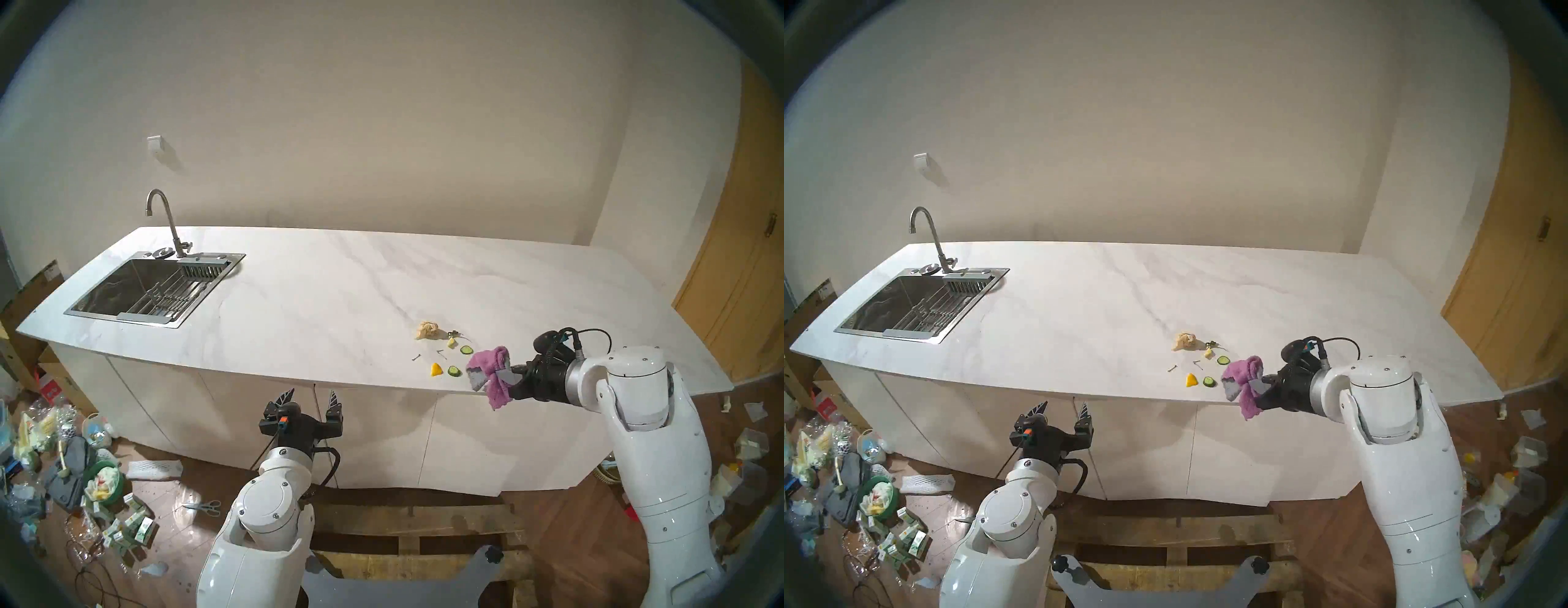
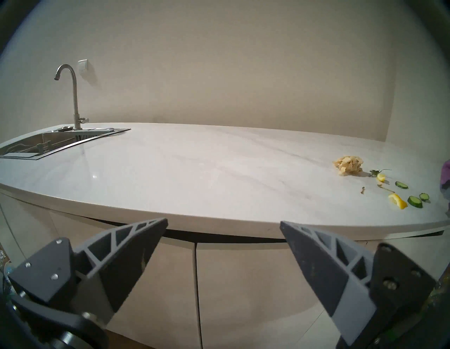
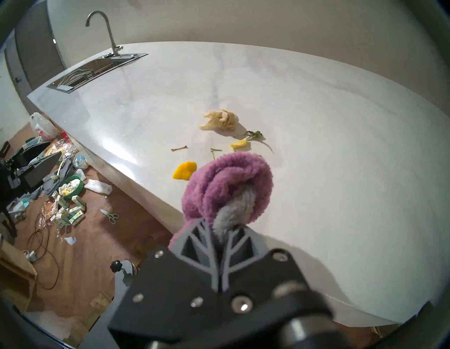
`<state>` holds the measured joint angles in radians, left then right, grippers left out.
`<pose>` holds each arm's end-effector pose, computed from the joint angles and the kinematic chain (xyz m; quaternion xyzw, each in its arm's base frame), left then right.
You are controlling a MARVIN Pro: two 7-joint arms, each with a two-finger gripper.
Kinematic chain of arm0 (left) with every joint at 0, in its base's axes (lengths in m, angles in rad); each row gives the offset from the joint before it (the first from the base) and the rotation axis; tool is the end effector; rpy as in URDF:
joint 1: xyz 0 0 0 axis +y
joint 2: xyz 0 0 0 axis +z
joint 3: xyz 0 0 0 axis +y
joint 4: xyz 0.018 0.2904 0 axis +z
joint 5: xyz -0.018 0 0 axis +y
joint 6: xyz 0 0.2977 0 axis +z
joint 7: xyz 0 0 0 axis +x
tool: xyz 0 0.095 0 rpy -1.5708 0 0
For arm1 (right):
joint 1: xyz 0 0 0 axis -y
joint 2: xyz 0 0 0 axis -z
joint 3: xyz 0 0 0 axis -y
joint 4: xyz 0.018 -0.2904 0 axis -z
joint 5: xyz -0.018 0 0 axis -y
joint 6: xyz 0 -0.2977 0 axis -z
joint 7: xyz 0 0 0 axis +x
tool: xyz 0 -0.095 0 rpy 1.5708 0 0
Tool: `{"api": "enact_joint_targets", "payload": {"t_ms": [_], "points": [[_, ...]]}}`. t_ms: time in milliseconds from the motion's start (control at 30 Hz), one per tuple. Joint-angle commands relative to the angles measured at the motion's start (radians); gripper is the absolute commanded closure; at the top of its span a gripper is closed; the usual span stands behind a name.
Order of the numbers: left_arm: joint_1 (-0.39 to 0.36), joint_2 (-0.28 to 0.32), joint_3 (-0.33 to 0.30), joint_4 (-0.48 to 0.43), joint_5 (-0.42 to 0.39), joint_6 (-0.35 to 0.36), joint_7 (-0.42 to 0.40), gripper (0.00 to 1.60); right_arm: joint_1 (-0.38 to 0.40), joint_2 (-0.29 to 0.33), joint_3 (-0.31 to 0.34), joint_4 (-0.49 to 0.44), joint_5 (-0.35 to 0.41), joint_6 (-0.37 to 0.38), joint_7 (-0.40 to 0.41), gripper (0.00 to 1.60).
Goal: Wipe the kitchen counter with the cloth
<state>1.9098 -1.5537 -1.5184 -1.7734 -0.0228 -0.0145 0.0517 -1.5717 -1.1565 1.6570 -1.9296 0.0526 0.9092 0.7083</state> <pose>0.3067 -0.0124 -0.3500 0.7493 0.0056 0.6621 0.0068 0.3674 -0.0652 -0.2309 -0.8614 -0.2250 -0.4356 0.1326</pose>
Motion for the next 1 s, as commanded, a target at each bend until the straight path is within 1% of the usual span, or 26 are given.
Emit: {"api": "enact_joint_targets", "payload": {"t_ms": [0, 133, 333, 467, 533, 733, 967], "points": [[-0.003, 0.002, 0.002, -0.029, -0.002, -0.005, -0.005, 0.00, 0.062, -0.003, -0.021, 0.011, -0.021, -0.005, -0.024, 1.60], [-0.003, 0.003, 0.002, -0.029, -0.003, -0.005, -0.004, 0.00, 0.090, 0.008, -0.030, 0.035, -0.032, 0.000, -0.027, 1.60], [-0.003, 0.004, 0.003, -0.030, -0.004, -0.005, -0.003, 0.00, 0.102, 0.048, -0.067, 0.072, -0.056, -0.009, -0.011, 1.60], [-0.003, 0.004, 0.003, -0.030, -0.004, -0.005, -0.003, 0.00, 0.114, 0.049, -0.093, 0.108, -0.072, -0.019, -0.018, 1.60], [-0.003, 0.005, 0.003, -0.030, -0.004, -0.005, -0.003, 0.00, 0.129, 0.040, -0.105, 0.139, -0.085, -0.026, -0.033, 1.60], [-0.004, 0.005, 0.004, -0.028, -0.005, -0.006, -0.002, 0.00, 0.200, 0.022, -0.131, 0.219, -0.108, -0.040, -0.058, 1.60], [-0.005, 0.006, 0.005, -0.027, -0.005, -0.006, -0.001, 0.00, 0.266, 0.021, -0.173, 0.268, -0.126, -0.050, -0.059, 1.60]]}}
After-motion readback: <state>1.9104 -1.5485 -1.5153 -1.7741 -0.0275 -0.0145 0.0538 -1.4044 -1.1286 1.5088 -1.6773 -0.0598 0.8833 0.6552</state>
